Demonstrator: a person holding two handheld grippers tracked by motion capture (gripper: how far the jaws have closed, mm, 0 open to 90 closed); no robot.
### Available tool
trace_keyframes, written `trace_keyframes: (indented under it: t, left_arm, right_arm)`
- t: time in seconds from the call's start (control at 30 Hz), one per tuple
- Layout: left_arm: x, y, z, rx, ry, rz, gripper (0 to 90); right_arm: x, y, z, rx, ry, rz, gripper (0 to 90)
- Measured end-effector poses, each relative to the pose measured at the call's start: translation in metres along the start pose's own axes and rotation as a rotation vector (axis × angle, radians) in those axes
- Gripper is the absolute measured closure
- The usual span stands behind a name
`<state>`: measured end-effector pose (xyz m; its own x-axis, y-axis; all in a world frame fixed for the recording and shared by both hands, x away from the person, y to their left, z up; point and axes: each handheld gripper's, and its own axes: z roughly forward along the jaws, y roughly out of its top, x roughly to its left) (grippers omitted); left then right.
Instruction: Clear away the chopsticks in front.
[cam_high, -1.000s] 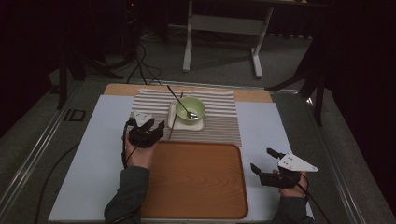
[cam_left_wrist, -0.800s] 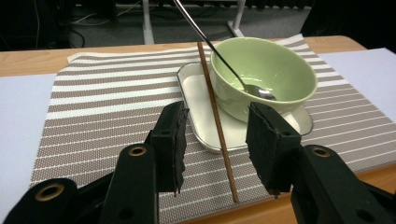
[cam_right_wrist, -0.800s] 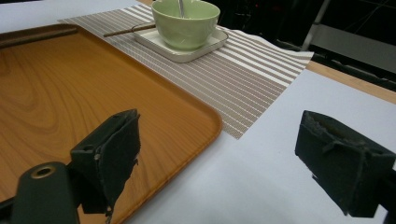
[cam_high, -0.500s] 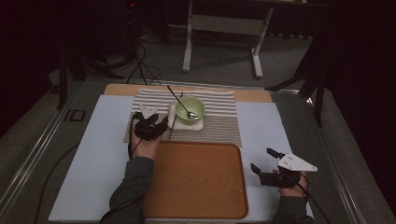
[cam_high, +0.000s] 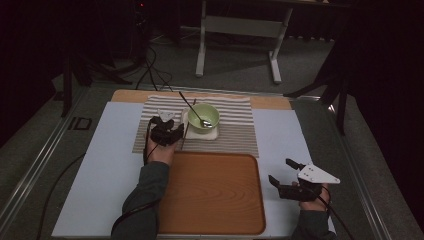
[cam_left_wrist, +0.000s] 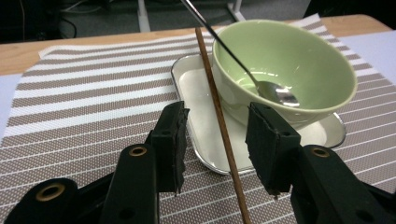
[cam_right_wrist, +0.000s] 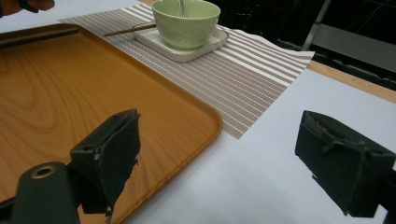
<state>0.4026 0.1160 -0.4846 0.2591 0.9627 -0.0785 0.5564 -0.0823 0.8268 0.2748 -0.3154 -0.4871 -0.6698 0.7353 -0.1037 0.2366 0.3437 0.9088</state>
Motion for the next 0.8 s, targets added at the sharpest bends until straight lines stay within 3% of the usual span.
trace_keyframes:
  t: [0.33,0.5,0.8]
  left_arm:
    - [0.003,-0.002,0.024,0.064,0.002,0.002,63.2]
    - [0.002,-0.002,0.034,0.091,-0.026,-0.001,65.2]
    - [-0.002,-0.001,0.044,0.118,-0.031,0.004,66.7]
  right_arm:
    - [0.000,0.000,0.000,0.001,-0.001,0.002,13.5]
    - [-0.001,0.000,0.000,0.001,-0.001,0.004,13.5]
    - [-0.002,-0.001,0.000,-0.002,0.000,0.002,13.5]
